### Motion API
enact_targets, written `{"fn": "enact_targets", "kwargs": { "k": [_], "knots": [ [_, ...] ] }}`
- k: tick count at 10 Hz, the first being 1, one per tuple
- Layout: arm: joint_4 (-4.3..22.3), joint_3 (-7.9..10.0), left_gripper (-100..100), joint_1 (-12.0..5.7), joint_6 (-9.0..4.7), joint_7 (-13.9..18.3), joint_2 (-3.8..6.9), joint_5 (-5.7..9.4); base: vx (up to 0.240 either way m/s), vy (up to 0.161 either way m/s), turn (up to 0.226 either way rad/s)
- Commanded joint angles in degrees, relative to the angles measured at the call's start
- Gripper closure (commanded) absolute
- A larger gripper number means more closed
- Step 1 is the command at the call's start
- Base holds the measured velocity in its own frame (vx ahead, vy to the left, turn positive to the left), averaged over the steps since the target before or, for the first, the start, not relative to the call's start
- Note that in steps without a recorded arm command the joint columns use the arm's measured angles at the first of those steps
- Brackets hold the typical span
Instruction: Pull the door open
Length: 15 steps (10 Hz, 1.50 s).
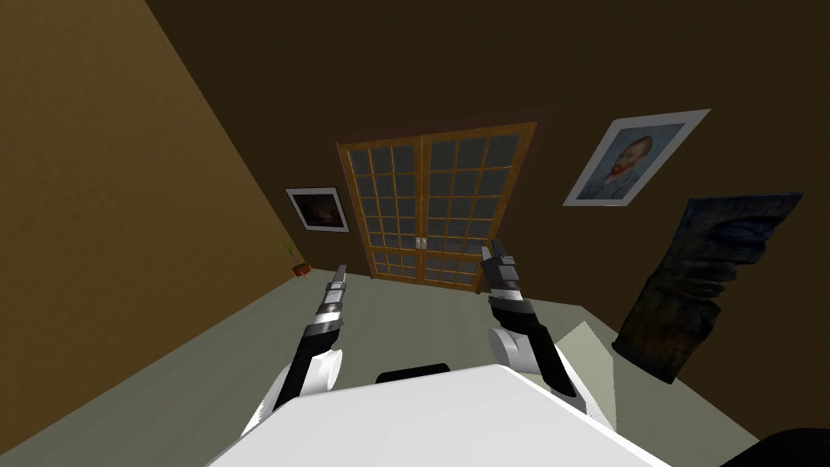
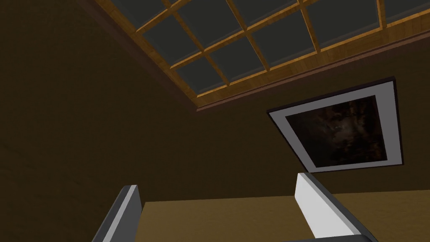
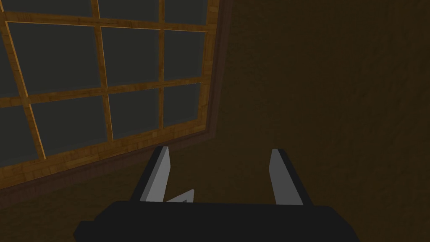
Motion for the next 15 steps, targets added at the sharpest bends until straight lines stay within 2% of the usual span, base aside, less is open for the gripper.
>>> {"fn": "enact_targets", "kwargs": {
  "k": [1,15],
  "knots": [
    [1.93,0.17,-100,-0.47,-0.63,-1.56,0.32,-0.49,0.101,-0.064,-0.046],
    [21.50,3.21,-100,-5.16,-7.76,-14.44,4.03,-4.36,0.103,-0.061,-0.044]
  ]
}}
